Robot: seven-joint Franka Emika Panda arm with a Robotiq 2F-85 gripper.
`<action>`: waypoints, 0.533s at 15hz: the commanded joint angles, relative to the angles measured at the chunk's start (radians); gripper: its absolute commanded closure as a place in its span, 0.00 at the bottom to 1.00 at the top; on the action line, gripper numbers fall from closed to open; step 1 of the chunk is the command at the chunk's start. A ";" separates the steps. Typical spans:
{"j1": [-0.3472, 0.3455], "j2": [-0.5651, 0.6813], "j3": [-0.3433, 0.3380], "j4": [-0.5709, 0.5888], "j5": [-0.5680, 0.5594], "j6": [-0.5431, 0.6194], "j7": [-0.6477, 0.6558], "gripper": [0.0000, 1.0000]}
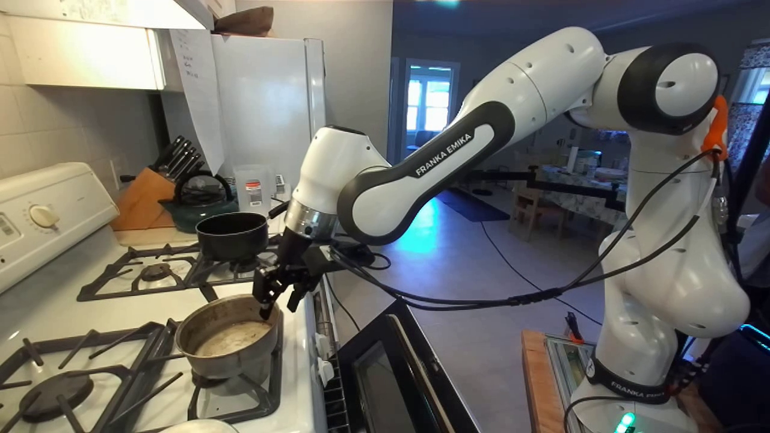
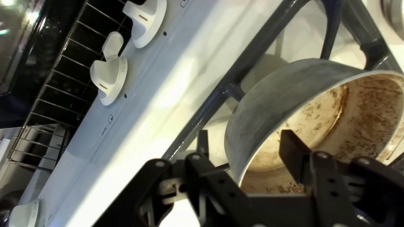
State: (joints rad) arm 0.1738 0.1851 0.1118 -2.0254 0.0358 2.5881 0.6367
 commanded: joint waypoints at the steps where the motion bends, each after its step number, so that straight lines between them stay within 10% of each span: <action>1: 0.022 0.031 -0.019 0.048 -0.023 -0.031 0.035 0.69; 5: 0.024 0.043 -0.026 0.064 -0.019 -0.048 0.034 0.98; 8: 0.023 0.043 -0.030 0.073 -0.017 -0.074 0.044 1.00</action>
State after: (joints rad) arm 0.1799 0.2082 0.0988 -1.9949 0.0358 2.5634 0.6428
